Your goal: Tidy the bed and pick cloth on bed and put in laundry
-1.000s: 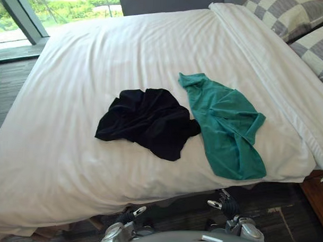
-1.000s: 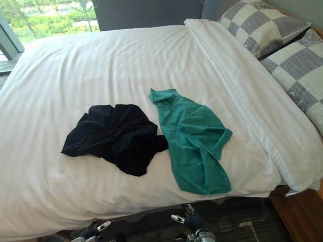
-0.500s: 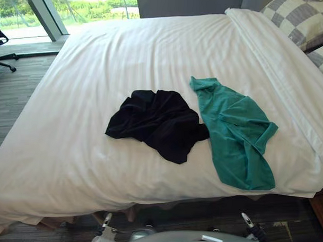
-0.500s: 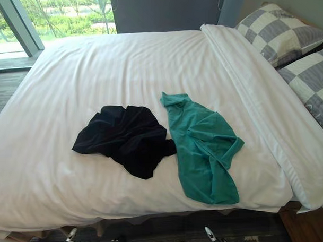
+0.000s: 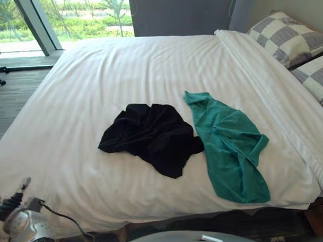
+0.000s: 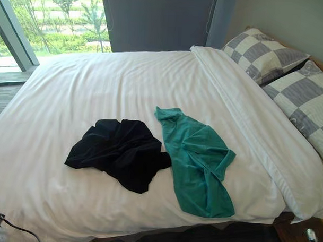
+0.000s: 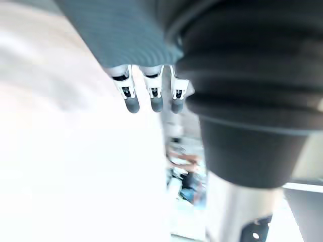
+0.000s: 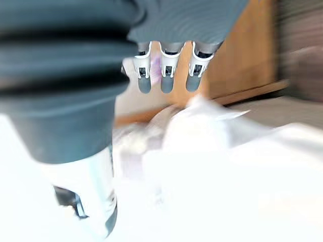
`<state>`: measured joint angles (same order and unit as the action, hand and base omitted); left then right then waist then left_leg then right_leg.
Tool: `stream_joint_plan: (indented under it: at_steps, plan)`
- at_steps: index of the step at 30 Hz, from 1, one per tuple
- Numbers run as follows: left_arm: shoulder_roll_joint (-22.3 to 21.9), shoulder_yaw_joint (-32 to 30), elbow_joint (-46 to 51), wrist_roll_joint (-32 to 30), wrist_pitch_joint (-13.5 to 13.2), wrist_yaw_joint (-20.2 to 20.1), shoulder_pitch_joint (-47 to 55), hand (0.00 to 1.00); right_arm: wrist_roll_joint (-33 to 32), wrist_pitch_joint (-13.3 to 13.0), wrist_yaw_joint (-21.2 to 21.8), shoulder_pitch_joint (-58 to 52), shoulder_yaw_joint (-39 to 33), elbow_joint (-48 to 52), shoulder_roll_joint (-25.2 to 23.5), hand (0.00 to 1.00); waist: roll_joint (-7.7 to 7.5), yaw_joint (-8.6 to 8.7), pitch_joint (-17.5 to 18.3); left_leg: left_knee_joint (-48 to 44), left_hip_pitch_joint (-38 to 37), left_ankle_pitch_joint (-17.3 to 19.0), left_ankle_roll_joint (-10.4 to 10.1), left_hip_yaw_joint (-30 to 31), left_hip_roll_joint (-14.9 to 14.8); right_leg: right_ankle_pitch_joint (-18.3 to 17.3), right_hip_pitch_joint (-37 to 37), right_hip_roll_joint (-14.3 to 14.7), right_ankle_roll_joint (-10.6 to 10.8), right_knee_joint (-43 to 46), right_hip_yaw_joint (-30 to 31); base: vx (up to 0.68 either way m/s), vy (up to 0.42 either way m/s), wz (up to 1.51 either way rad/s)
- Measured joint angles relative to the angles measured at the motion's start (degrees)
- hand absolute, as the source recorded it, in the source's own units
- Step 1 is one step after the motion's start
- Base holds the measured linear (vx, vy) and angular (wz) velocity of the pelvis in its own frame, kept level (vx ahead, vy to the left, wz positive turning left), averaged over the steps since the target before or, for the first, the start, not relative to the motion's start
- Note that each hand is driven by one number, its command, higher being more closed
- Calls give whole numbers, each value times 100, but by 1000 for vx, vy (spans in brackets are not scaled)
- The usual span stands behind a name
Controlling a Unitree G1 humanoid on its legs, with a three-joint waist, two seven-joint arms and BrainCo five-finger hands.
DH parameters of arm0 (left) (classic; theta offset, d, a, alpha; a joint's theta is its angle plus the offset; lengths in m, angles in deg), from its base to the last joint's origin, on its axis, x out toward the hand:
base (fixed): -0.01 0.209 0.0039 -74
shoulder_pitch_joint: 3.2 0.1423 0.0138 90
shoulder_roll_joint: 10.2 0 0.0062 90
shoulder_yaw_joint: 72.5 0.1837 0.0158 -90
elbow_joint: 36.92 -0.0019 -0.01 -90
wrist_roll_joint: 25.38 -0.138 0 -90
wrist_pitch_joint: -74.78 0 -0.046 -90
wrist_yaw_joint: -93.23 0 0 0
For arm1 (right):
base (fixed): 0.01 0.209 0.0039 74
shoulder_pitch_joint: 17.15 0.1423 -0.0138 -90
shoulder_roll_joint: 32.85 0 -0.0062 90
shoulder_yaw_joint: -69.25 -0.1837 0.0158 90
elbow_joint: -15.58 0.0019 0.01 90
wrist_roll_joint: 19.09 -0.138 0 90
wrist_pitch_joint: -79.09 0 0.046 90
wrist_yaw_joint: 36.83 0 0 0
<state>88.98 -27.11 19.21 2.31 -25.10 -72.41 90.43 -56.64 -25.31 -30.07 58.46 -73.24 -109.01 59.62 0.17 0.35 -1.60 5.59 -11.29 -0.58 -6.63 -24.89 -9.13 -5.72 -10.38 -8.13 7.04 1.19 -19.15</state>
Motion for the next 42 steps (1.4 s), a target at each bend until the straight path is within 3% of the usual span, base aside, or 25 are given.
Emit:
stream_joint_plan:
  at_steps: [4,6,10,11,14,18,24,29,31,34,40,42]
  plan:
    - [855,758,352,-270,-357,-451,-314,0,493,-212,232,255,534,229,590,0,-31,17,49,-3,-74,1,4,25,11,-16,6,8,-27,36,125,30,-9,-7]
    - [969,1023,354,-625,-438,-516,-523,0,708,-237,263,379,845,301,706,0,15,47,29,-3,-72,3,8,32,12,-28,82,8,-48,97,184,-26,-4,-10]
    - [928,1723,396,-1372,-458,-699,-694,0,1552,-237,205,611,1391,818,712,0,139,183,-80,-3,-50,5,25,41,12,-29,203,1,-51,209,295,-54,-6,-10]
    - [876,2026,458,-1634,-455,-733,-695,0,2041,-242,114,621,1571,982,713,0,153,218,-94,-3,-51,2,30,37,11,-31,240,1,-53,241,323,-70,-10,-8]
    - [570,2623,616,-2237,-423,-871,-695,0,3080,-241,-122,623,2109,1423,719,0,166,326,-157,-3,-34,0,32,21,7,-37,372,4,-63,325,408,-65,-10,-11]
    - [152,3456,809,-2810,-176,-1117,-663,0,3682,-176,-233,644,2865,1806,714,0,114,459,-330,-34,35,-7,42,-11,4,-26,498,3,-55,390,484,-49,-10,-8]
    - [-316,4307,891,-3705,269,-1178,-625,0,3725,190,-299,802,3580,2343,653,0,158,515,-509,-54,56,15,76,-128,4,9,653,21,-51,430,759,15,-6,-22]
    - [-398,4472,1240,-4273,461,-1124,-668,0,3725,406,-478,961,3849,2697,422,0,74,509,-719,-87,353,34,96,-161,-23,29,1017,67,-72,527,946,-13,-13,-11]
    - [-297,4462,1294,-4294,457,-1127,-678,0,3715,475,-528,1017,3854,2786,423,0,35,509,-810,-100,416,35,96,-151,-18,28,1070,75,-73,526,1156,0,0,0]
    - [106,4349,1737,-4291,206,-1181,-649,0,3596,576,-597,1046,3842,3073,426,0,-67,480,-936,-179,616,33,96,-162,-26,53,1296,91,-94,524,1380,21,-4,-1]
    - [121,4290,2198,-4544,145,-1180,-670,0,3389,649,-582,1108,3851,3442,420,0,-85,483,-1108,-181,675,35,95,-294,-12,151,1402,106,-125,447,1753,7,14,-9]
    - [116,4292,2359,-4757,186,-1135,-718,0,3368,652,-584,1111,3849,3581,419,0,-97,511,-1311,-182,731,38,96,-312,-13,251,1431,117,-95,344,1805,-47,-8,-10]
